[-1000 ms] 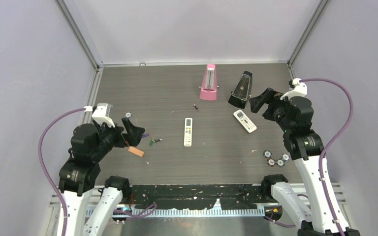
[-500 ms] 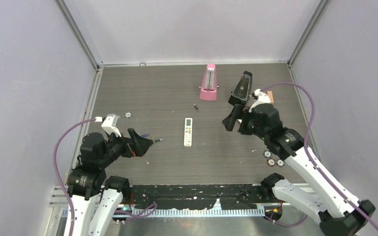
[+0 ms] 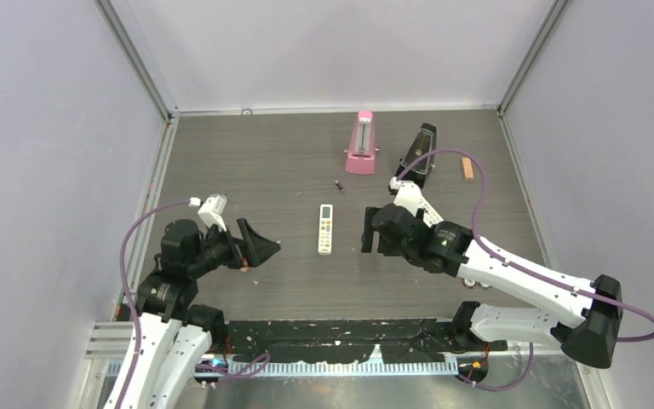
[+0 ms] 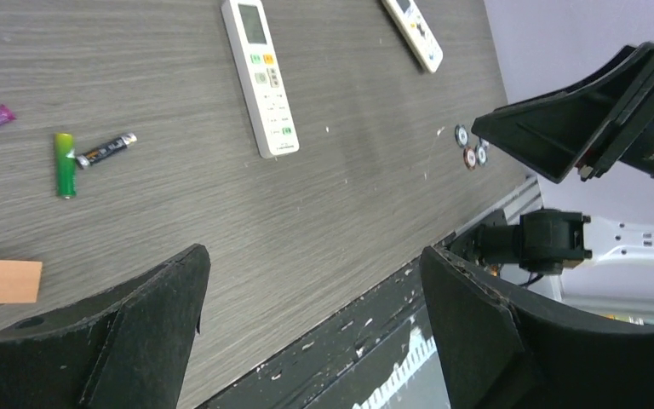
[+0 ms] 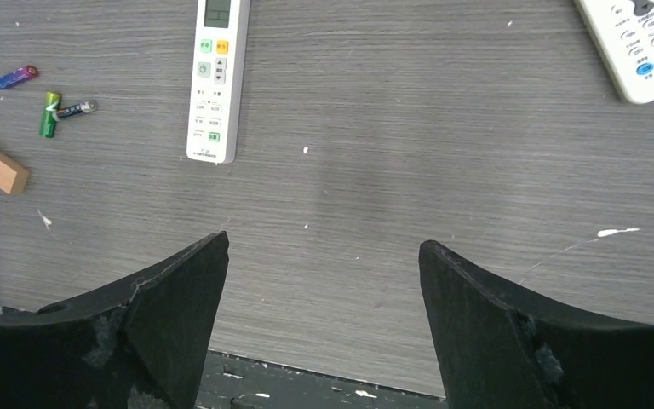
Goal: Load the batteries into the remote control
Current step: Pick up the remote control from the center of the board.
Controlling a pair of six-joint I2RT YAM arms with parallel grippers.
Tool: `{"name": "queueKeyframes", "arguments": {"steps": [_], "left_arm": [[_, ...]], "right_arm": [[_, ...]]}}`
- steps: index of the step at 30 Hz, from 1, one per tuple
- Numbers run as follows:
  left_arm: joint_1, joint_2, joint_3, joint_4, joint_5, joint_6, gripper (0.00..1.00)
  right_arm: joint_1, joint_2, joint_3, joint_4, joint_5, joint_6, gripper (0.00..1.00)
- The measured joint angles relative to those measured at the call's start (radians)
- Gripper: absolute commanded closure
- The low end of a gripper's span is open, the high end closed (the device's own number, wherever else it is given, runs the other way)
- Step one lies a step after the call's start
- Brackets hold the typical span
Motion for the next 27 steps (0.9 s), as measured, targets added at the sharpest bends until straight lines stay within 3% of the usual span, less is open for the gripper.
{"name": "queueKeyframes", "arguments": {"steps": [5,11,17,20,27], "left_arm": [[-0.117,0.114,-0.036,0.099,-0.087,-0.019,0.08],[-0.314,0.356,-0.012,0.238,-0.266,-0.013,0.09],[-0.470,0.679,0.166,0.303,-0.456,0.013,0.11],[-0.499,0.845,0.281,0.319,-0.553,0.006,0.11],[-0.532,1.104,0.438,0.323,-0.619,-0.009,0.13]], "right_arm": [[0.028,-0.007,-0.020,-0.007,0.031,0.060,0.13],[0.029,-0.051,-0.084,-0.008,0.031,0.078,0.13],[0.029,-0.133,-0.142,-0.005,0.017,0.085,0.12],[0.029,-0.175,-0.167,0.000,0.014,0.085,0.12],[0.029,-0.204,-0.196,-0.008,0.011,0.085,0.11]]}}
